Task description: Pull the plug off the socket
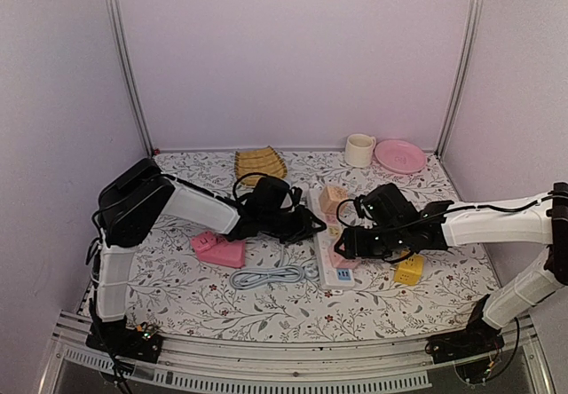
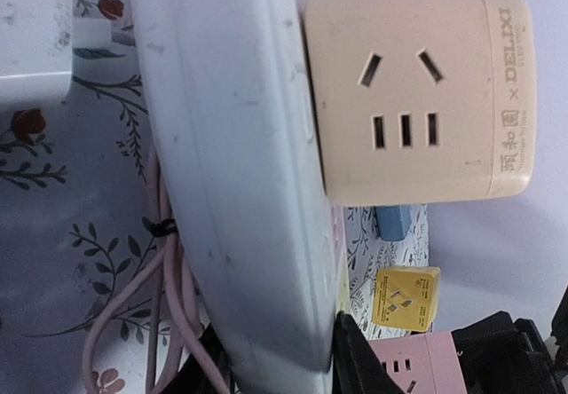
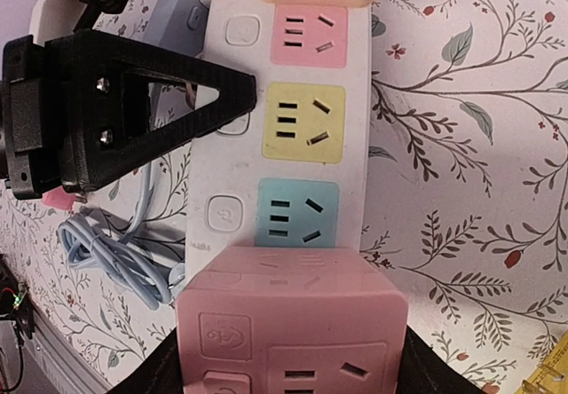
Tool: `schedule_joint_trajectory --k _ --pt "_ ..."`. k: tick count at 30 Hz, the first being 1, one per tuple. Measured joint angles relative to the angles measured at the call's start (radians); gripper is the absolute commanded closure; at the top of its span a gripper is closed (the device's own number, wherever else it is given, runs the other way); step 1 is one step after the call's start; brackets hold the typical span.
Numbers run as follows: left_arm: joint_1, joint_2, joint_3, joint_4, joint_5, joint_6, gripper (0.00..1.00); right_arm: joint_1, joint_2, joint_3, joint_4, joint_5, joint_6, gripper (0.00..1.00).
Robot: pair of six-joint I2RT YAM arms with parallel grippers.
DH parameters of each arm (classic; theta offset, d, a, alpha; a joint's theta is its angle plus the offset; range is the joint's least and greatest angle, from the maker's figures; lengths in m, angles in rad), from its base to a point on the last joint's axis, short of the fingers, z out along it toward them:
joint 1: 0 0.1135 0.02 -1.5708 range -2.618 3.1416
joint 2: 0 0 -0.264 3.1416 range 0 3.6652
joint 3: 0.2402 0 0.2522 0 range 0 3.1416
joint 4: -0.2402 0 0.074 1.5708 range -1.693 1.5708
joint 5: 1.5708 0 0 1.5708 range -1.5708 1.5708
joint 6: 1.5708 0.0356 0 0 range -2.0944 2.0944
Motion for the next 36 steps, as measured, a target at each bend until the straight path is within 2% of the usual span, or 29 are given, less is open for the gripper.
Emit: schedule_joint_trajectory --k 20,36 --pt "-0.001 -0.085 -0.113 0.078 0.0 0.027 1.0 -0.043 -0.1 0.0 -0.067 -0.118 -0.064 0.89" --pt "-0.001 -0.029 -0.011 0.01 0.036 0.04 1.0 -0.068 -0.099 0.005 -0.098 -0.129 -0.092 0.93"
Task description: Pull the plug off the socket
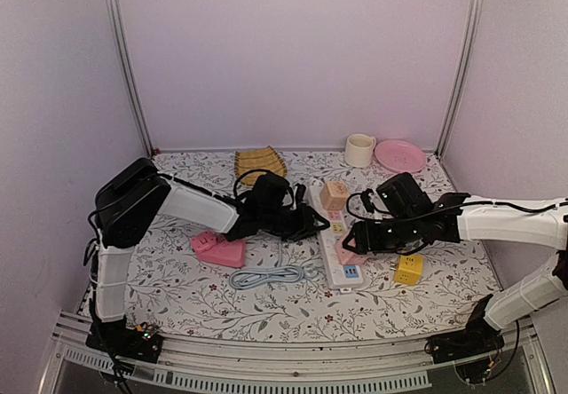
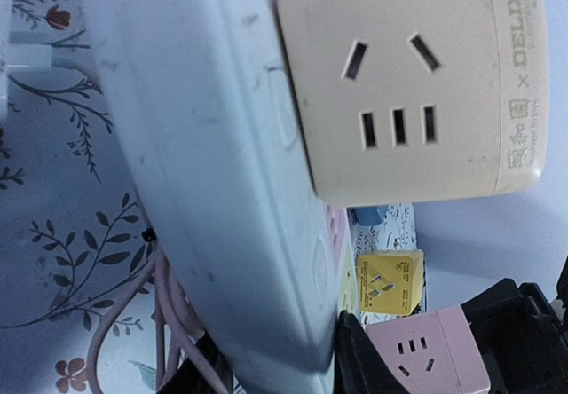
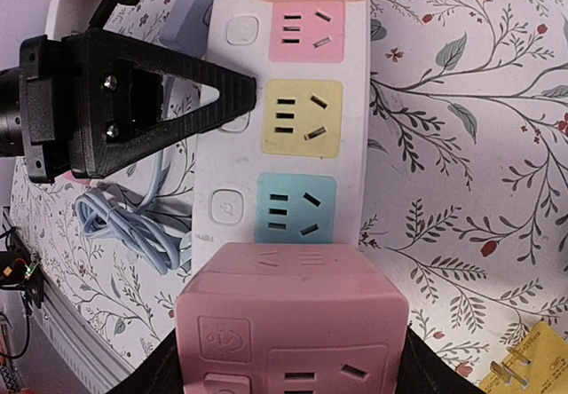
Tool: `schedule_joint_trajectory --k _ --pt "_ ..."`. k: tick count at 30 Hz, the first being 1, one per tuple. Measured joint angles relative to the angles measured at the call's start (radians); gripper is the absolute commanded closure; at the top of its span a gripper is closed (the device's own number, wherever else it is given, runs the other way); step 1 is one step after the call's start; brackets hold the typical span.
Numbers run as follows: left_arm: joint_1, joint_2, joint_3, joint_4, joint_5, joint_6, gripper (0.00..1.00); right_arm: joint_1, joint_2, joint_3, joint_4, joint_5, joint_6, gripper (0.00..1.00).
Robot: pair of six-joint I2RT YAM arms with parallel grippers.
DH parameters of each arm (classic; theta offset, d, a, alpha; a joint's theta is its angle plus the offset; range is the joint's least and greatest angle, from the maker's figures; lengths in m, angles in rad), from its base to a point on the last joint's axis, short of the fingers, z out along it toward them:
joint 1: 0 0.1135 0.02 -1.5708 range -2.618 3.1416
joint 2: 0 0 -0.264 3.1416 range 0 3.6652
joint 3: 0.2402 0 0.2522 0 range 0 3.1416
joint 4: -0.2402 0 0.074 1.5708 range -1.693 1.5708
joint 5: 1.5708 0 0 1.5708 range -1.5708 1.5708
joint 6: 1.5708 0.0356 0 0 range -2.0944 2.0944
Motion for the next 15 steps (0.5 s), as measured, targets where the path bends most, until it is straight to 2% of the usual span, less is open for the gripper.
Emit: schedule_joint_trajectory --k 15 --pt "0.008 0.008 0.01 -0.006 0.017 -0.002 1.0 0.05 0.064 0.123 -0.127 0.083 -0.051 0.94"
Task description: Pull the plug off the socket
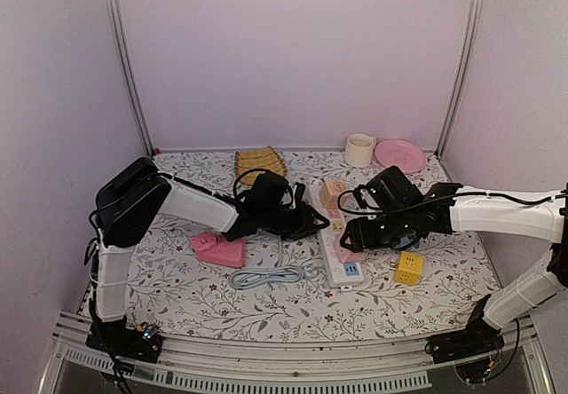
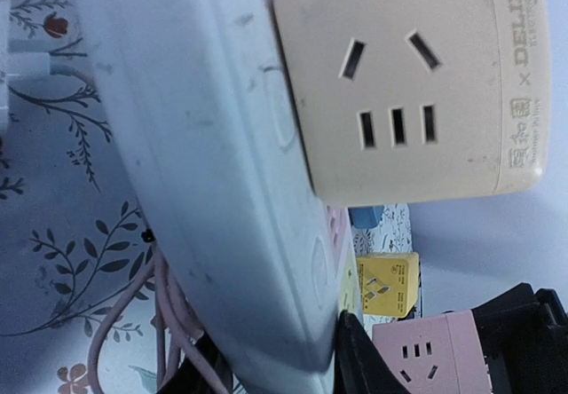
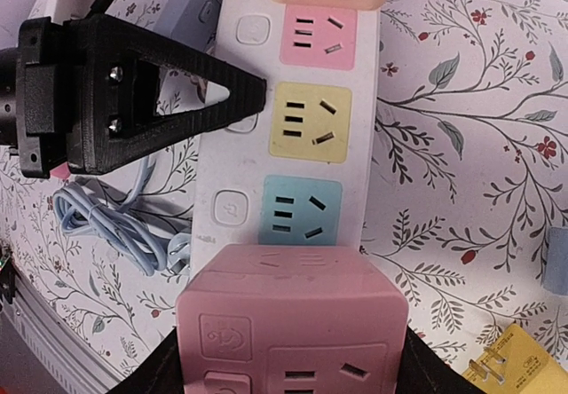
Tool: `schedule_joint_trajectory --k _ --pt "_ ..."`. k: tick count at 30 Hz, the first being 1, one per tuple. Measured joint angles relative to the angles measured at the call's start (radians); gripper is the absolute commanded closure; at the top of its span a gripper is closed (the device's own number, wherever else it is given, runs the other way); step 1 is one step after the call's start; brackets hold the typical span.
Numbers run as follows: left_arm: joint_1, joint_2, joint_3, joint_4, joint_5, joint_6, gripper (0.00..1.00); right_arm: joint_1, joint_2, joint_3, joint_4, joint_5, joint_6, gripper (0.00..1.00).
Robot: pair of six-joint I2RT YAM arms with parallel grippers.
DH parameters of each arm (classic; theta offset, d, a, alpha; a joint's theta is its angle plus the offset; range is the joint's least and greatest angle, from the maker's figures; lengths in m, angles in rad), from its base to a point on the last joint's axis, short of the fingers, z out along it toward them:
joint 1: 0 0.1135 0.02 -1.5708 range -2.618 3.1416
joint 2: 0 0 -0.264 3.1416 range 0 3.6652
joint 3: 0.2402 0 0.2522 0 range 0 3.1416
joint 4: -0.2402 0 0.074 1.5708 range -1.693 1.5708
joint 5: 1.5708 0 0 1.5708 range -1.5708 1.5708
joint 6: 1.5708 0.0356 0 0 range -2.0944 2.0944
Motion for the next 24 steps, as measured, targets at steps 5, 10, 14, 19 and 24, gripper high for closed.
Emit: schedule_joint_trajectory --k 5,10,14,19,24 --pt "0.0 0.0 0.0 0.009 0.003 -0.006 1.0 0.0 0.005 0.022 -0.027 0.002 -0.009 0.95" --pt "0.002 0.0 0.012 -0.011 0.006 -0.008 1.0 0.003 0.032 0.039 -0.034 0.002 -0.006 0.96" --pt "0.005 0.0 0.034 -0.054 0.006 -0.004 1.0 0.004 0.048 0.052 -0.032 0.005 -0.003 0.95" --pt "0.007 0.009 0.072 -0.104 0.007 0.0 1.0 0.006 0.052 0.057 -0.033 0.019 -0.001 0.96" --pt "0.009 0.034 0.109 -0.135 0.011 0.01 1.0 0.016 0.068 0.064 -0.036 0.054 0.002 0.96"
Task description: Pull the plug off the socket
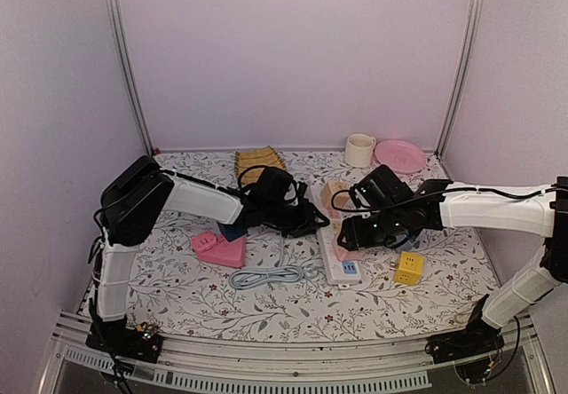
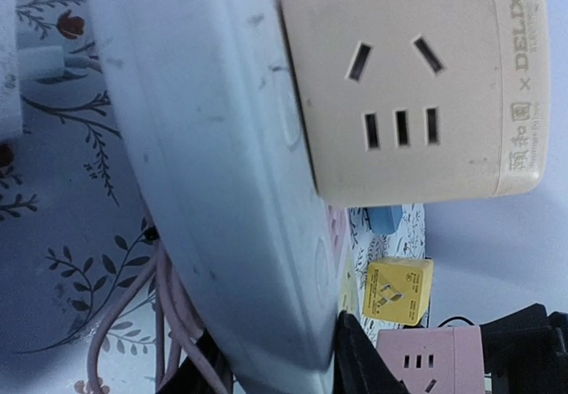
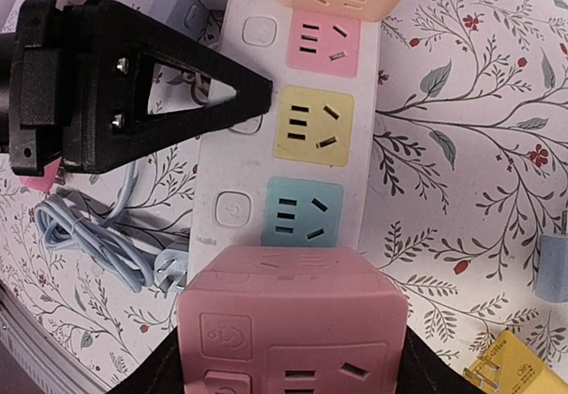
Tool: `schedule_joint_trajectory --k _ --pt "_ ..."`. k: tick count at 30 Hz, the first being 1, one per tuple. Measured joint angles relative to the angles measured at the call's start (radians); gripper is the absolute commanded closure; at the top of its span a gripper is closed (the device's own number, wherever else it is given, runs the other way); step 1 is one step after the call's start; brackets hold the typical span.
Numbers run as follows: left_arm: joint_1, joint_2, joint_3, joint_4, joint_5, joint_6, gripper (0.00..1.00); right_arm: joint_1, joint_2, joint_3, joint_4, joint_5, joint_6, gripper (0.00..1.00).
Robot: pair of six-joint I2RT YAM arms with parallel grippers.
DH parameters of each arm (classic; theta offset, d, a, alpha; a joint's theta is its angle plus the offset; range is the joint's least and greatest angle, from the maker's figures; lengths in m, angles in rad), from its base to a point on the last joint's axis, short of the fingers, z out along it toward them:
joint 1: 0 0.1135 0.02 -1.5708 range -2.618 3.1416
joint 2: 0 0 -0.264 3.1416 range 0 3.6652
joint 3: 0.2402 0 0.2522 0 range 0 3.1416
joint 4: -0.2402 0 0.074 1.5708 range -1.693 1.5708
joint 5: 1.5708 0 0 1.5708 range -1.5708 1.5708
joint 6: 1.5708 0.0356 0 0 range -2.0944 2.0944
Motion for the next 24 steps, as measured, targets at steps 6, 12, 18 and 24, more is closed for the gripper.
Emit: schedule_joint_trajectory --k 6,12,18,24 --pt "0.017 0.012 0.0 0.004 0.024 -0.003 1.0 0.012 -0.016 -0.045 0.056 0.024 0.016 0.96" --pt "0.021 0.017 0.018 -0.018 0.04 0.024 1.0 0.013 -0.04 -0.083 0.103 0.02 0.032 0.96" --pt "0.017 0.017 0.025 -0.033 0.032 0.033 1.0 0.012 -0.051 -0.094 0.114 0.019 0.036 0.96" --pt "0.008 0.017 -0.003 0.025 0.037 0.009 1.0 -0.01 -0.136 -0.168 0.159 0.01 0.027 0.96"
